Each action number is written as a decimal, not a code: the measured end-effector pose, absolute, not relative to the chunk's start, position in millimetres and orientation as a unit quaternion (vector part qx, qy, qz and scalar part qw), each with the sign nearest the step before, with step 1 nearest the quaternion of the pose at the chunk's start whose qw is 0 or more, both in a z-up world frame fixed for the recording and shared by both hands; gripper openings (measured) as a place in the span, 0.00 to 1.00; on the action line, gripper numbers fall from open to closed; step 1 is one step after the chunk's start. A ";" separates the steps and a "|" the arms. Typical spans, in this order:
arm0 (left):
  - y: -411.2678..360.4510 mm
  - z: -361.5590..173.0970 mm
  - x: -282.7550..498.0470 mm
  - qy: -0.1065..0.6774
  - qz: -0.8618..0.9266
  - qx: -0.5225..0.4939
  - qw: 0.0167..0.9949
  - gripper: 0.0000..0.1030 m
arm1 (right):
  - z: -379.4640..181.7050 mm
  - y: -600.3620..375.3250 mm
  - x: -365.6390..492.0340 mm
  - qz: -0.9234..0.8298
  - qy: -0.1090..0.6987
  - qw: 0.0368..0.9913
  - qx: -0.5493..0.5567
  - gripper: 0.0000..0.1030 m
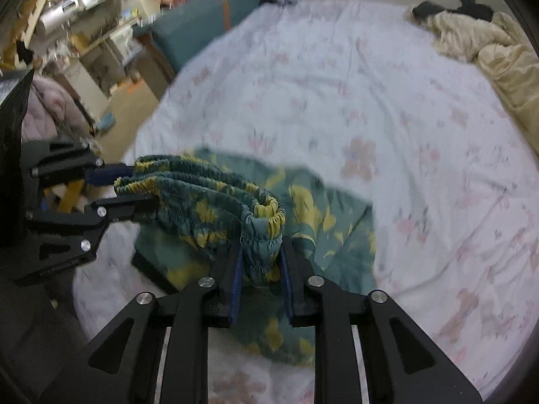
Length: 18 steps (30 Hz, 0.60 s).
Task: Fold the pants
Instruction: 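Fold the waistband over toward the hem with both grippers and release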
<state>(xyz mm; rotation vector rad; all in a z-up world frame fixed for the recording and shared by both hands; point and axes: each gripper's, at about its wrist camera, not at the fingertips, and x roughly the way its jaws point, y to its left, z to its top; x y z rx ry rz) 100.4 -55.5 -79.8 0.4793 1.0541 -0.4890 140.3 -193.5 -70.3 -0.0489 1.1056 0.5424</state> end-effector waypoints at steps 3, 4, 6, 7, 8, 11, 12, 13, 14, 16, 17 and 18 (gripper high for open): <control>-47.8 -95.8 99.9 0.553 -0.237 0.206 0.772 0.29 | -94.9 -187.0 130.4 0.272 0.573 0.772 -0.040 0.31; -42.8 -96.4 98.6 0.563 -0.239 0.200 0.765 0.42 | -99.1 -185.0 125.8 0.278 0.583 0.761 -0.054 0.32; -31.2 -88.9 96.7 0.564 -0.237 0.181 0.770 0.59 | -99.3 -184.1 114.0 0.289 0.585 0.752 -0.088 0.50; -25.3 -80.9 97.7 0.553 -0.227 0.166 0.785 0.65 | -94.1 -186.6 110.0 0.292 0.577 0.757 -0.092 0.51; -18.6 -72.9 100.2 0.541 -0.218 0.144 0.799 0.71 | -89.7 -189.0 110.0 0.295 0.573 0.760 -0.086 0.51; 0.9 -62.4 117.4 0.527 -0.180 0.060 0.828 0.80 | -63.1 -201.2 119.2 0.301 0.534 0.790 -0.030 0.51; 1.9 -66.1 122.1 0.531 -0.166 0.052 0.829 0.80 | -54.3 -204.2 125.6 0.289 0.511 0.809 -0.016 0.50; 0.2 -74.4 128.1 0.542 -0.157 0.049 0.824 0.80 | -50.5 -206.2 130.8 0.280 0.498 0.820 -0.003 0.49; -7.2 -86.2 131.7 0.559 -0.160 0.053 0.812 0.79 | -52.3 -205.7 140.6 0.276 0.496 0.823 0.012 0.40; -25.6 -107.9 130.0 0.584 -0.175 0.084 0.788 0.79 | -66.4 -197.3 153.1 0.276 0.519 0.809 0.006 0.21; -35.6 -118.2 127.2 0.593 -0.179 0.113 0.777 0.80 | -82.1 -190.4 155.8 0.280 0.542 0.792 -0.009 0.21; -43.2 -129.2 122.7 0.601 -0.173 0.146 0.766 0.80 | -93.6 -184.9 153.8 0.283 0.562 0.777 -0.026 0.21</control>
